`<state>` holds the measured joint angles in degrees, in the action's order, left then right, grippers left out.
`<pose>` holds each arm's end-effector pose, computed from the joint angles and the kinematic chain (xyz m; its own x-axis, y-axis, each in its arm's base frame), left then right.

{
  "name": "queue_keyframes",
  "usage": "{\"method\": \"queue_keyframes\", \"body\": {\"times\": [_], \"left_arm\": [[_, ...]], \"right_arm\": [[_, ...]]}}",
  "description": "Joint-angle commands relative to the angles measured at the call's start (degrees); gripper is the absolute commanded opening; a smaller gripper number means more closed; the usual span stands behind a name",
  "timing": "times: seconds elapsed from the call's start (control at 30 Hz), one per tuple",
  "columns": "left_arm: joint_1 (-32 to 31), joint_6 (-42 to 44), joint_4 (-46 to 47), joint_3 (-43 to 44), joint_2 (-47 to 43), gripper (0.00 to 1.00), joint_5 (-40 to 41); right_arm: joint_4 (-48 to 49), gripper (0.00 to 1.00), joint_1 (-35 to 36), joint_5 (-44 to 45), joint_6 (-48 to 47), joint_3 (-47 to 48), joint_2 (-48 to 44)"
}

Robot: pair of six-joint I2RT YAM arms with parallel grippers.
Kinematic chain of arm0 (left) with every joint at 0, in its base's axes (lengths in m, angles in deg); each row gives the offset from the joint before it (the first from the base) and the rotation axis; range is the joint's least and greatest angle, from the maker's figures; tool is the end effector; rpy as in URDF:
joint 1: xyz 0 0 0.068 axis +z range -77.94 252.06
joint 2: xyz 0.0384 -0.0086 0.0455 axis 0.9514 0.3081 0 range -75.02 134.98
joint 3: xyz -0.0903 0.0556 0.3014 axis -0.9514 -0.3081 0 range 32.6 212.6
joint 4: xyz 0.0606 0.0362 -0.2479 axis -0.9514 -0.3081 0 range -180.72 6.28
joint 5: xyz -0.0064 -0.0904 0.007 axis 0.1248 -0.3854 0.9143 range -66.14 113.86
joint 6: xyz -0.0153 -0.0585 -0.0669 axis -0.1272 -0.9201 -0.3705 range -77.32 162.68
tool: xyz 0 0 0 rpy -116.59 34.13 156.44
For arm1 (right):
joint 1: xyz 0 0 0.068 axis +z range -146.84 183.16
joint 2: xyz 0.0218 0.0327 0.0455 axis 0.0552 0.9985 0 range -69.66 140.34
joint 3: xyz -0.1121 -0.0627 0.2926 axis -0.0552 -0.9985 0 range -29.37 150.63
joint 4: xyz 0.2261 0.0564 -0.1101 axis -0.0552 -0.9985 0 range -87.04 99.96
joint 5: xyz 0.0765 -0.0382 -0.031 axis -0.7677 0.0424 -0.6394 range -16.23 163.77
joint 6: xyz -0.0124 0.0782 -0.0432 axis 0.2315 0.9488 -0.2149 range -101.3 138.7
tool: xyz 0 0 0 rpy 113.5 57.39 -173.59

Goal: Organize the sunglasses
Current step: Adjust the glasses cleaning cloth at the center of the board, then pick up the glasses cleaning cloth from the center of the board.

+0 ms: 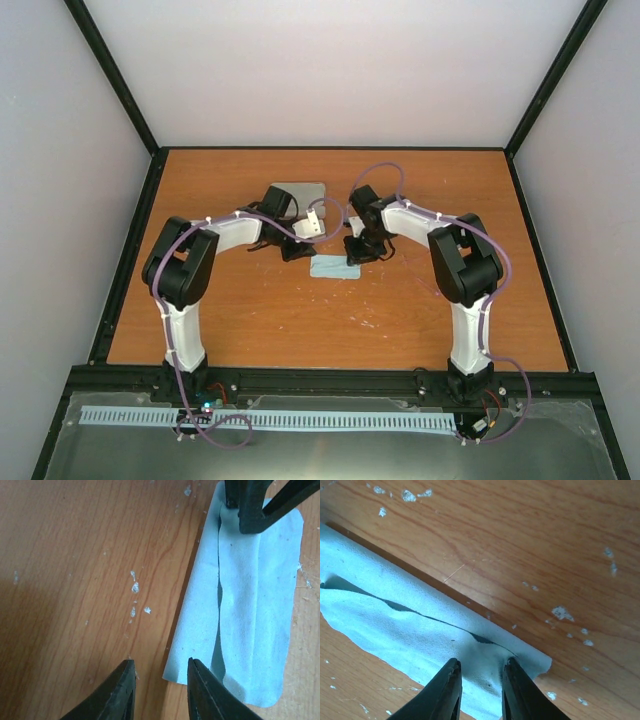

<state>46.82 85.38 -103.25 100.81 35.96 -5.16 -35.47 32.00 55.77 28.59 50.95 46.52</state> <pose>0.3600 -0.2129 0.1573 -0.1974 0.7487 -0.6329 0.9670 0.2546 -0.0003 0.3481 0.2200 0.1520 -0.9388 -0.3305 -0.0967 -0.3436 0.8804 0.3270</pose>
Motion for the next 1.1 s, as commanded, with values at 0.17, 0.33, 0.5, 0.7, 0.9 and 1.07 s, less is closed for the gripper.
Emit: {"method": "queue_keyframes", "body": {"times": [0.17,0.33,0.5,0.7,0.9,1.07], "left_arm": [[-0.49,-0.63,0.08,2.17,2.68,0.32,-0.01],[-1.18,-0.3,-0.16,2.59,3.81,0.26,0.72],[-2.02,0.16,-0.5,2.08,4.64,0.17,1.17],[-3.02,0.53,-0.24,0.65,4.76,0.01,1.85],[-3.3,-0.3,0.3,0.91,2.91,0.0,2.14],[-3.51,0.09,0.31,1.08,3.34,0.0,2.57]], "right_arm": [[0.1,0.28,-0.63,2.04,-0.48,0.94,-3.46],[-0.03,0.29,-0.71,2.47,-0.44,2.36,-4.49],[0.66,0.35,-0.93,4.16,0.24,1.93,-5.55],[1.99,0.37,-1.69,7.71,1.89,-0.22,-7.32],[2.53,0.35,-2.25,7.56,1.82,-2.17,-6.78],[1.95,0.32,-2.25,6.09,1.62,-2.9,-4.87]]}}
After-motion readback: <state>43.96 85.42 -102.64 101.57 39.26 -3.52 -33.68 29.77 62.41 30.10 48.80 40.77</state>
